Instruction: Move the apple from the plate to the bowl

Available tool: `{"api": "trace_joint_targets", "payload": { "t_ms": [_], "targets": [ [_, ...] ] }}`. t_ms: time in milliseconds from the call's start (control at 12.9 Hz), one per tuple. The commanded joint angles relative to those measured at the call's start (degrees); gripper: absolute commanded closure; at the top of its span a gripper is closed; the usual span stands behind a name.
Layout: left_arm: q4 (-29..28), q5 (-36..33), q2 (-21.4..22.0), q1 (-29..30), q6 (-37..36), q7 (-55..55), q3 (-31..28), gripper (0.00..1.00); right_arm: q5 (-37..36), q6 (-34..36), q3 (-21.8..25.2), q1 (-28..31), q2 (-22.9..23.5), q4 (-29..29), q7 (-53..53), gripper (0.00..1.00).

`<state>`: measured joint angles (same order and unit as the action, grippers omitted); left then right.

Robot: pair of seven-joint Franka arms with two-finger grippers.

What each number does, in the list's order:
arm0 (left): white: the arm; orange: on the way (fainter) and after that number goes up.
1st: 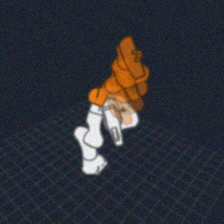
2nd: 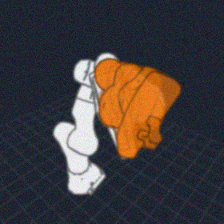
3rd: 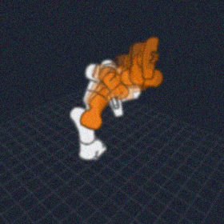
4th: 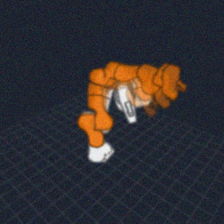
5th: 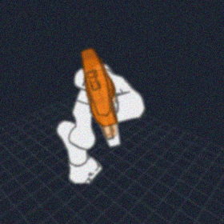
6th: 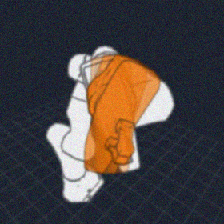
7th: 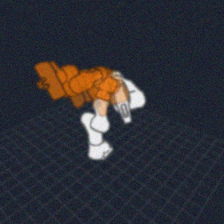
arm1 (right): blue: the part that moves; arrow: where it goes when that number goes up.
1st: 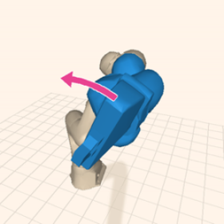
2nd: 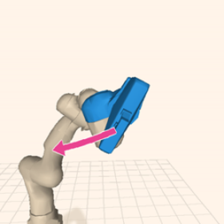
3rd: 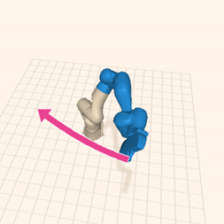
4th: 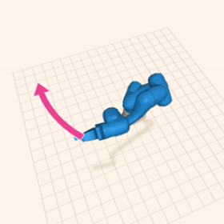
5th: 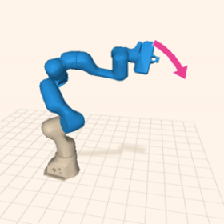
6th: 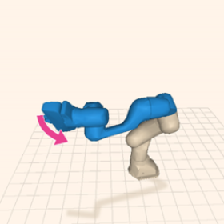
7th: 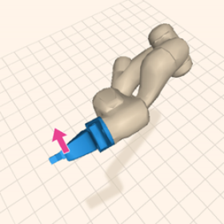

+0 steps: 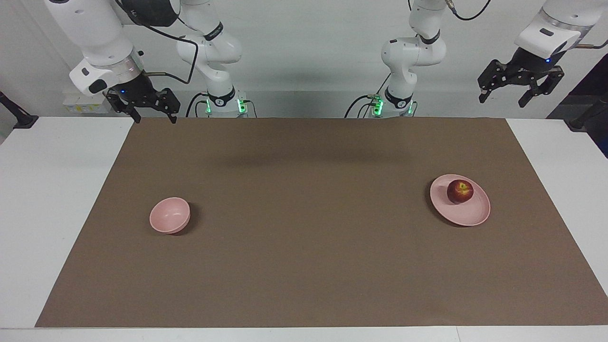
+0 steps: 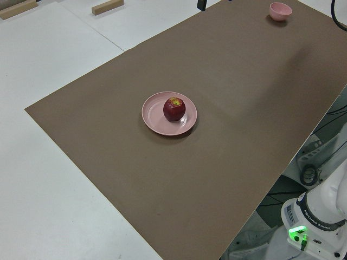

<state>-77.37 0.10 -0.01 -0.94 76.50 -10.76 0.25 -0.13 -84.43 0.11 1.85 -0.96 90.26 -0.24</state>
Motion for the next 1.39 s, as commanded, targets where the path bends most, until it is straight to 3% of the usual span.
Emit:
{"api": "trace_joint_targets", "payload": {
  "t_ms": [0,1083,1315],
  "targets": [
    [0.12,-1.07,0.54,0.41,-1.09,0.57,0.37,0.0,0.31,-0.47,0.5,0.17,-0.08,0.17,-0.47,0.0],
    [-0.15,-0.45,0.8,0.32,-0.57,0.39,0.45,0.0,0.4,-0.73,0.5,-0.01,-0.44,0.97,-0.38,0.0],
    [-4.01,-0.45,2.99,0.23,1.01,0.04,0.45,0.0,0.48,-0.73,0.5,-0.01,-0.44,0.97,-0.38,0.0]
  ]
}}
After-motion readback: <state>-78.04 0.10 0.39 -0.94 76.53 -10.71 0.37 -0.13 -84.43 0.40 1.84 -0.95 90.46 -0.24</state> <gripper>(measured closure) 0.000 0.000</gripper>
